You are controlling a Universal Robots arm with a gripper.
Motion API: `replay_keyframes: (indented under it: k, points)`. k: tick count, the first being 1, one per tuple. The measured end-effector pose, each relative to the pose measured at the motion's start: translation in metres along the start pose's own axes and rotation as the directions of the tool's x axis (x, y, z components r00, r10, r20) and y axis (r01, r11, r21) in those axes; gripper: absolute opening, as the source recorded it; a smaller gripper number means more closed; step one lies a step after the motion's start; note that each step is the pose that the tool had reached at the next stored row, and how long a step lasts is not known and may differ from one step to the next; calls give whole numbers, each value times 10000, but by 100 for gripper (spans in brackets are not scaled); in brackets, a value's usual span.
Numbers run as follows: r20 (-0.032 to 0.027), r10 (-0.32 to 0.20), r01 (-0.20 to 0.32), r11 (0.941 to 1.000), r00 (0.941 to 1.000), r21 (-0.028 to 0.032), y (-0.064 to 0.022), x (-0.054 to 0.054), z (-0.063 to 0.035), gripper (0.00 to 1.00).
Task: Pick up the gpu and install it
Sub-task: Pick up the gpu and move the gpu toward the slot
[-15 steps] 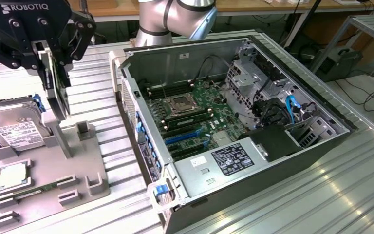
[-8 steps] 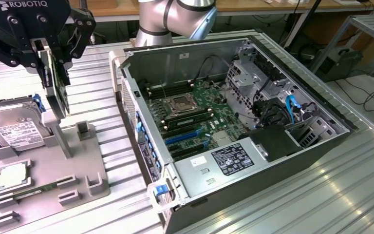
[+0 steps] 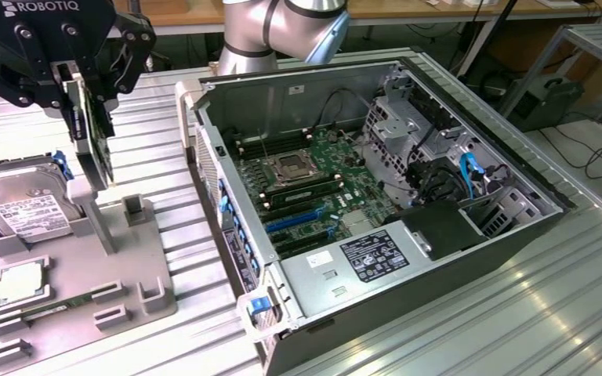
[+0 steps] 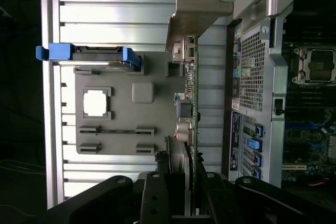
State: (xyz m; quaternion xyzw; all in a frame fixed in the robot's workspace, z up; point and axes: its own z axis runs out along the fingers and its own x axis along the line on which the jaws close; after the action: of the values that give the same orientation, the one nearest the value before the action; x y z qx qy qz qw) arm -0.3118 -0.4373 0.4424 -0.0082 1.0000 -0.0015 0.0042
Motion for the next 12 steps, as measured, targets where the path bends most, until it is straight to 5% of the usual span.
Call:
replay_keyframes:
  k: [12]
  points:
    - [2,2,-2,10000,10000,-1,-2,-140,2,28]
